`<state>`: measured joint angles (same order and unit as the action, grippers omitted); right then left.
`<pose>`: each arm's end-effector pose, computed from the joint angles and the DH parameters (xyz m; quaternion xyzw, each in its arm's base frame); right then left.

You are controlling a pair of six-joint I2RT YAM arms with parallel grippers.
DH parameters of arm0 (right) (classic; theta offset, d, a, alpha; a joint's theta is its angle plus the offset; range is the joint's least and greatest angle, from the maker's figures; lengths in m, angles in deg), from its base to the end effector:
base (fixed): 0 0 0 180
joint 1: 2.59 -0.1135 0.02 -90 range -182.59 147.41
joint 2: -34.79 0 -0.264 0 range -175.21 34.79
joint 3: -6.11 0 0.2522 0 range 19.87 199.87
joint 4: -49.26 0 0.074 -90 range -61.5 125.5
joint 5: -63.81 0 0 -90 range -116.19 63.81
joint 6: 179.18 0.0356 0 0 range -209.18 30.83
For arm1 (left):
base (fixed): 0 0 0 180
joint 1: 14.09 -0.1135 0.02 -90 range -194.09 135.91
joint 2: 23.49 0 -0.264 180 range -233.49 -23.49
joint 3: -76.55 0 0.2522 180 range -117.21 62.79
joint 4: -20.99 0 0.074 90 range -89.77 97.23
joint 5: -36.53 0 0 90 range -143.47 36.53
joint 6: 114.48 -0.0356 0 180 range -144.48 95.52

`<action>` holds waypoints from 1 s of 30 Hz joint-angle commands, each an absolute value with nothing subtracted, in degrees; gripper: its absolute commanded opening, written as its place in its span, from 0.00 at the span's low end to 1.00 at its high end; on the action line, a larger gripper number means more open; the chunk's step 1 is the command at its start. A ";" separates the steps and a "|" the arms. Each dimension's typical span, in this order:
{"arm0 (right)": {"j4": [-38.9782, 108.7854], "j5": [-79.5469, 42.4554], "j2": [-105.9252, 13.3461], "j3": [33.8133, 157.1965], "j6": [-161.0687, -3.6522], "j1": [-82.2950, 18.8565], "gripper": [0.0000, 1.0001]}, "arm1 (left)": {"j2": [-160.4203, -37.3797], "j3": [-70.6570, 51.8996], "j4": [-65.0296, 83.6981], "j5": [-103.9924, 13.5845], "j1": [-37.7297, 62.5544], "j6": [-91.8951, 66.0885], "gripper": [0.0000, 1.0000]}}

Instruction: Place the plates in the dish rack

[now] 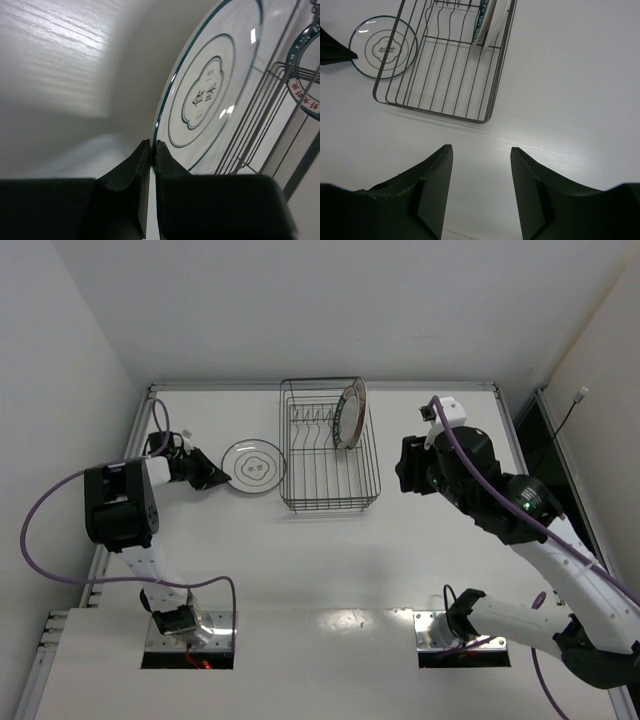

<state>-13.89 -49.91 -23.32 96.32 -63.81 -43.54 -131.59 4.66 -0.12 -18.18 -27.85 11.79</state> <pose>0.1495 0.1108 0.4167 -0.0153 0.8578 0.1136 0.5010 0.3557 0.0659 0.1287 -0.3094 0.8647 -0.3376 0.2062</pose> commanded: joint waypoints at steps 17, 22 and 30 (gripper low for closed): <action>-1.17 -26.65 -24.97 90.10 -61.40 -42.68 0.47 | -117.26 24.99 84.34 9.02 -32.90 56.25 0.00; 9.64 -18.46 -27.08 86.24 -59.47 -42.06 0.48 | -121.05 25.52 103.19 9.90 -32.90 69.37 0.00; 23.17 -15.83 -36.82 86.93 -58.24 -39.77 0.49 | -118.61 25.00 98.49 12.10 -24.47 65.18 0.00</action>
<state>12.41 -19.14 -33.68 85.89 -59.79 -40.61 -122.06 25.56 77.01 9.36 -28.41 67.02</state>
